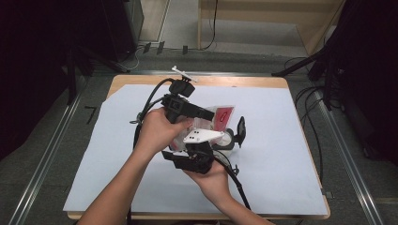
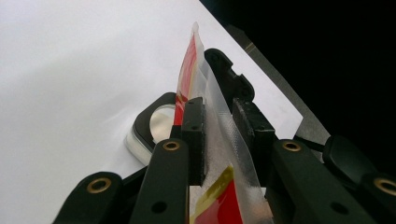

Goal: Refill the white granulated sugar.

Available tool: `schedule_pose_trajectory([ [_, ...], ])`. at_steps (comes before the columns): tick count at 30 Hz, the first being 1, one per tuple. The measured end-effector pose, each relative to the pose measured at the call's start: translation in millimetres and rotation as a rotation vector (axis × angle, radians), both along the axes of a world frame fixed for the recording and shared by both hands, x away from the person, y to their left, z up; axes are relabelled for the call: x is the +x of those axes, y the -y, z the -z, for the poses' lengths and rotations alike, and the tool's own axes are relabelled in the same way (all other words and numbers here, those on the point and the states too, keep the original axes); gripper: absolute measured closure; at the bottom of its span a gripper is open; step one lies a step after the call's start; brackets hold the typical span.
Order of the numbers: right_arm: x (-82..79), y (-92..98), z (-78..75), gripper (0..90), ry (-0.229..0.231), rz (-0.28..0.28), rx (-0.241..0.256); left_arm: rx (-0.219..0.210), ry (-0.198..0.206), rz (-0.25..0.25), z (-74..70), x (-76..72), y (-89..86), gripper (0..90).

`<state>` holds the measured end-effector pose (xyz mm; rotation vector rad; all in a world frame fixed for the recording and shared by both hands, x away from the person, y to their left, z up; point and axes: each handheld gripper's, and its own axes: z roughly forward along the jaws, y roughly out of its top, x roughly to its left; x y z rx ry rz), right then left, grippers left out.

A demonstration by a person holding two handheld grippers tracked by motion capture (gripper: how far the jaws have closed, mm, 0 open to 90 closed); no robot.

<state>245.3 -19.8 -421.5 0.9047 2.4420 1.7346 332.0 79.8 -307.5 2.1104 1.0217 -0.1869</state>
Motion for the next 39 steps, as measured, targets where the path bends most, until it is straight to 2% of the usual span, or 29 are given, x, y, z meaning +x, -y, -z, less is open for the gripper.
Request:
schedule_pose_trajectory([
  [7,0.4,0.8,0.7,64.0,-0.016,-0.005,0.017,0.023,-0.005,0.011,1.0,1.2,3.6,76.0],
  [12,0.2,0.2,2.4,64.0,-0.015,-0.002,0.013,0.014,-0.017,0.005,2.2,1.8,2.6,76.1],
  [39,-1.4,-0.9,4.2,64.8,-0.012,-0.001,0.010,0.011,-0.014,0.010,2.8,0.0,1.7,76.1],
])
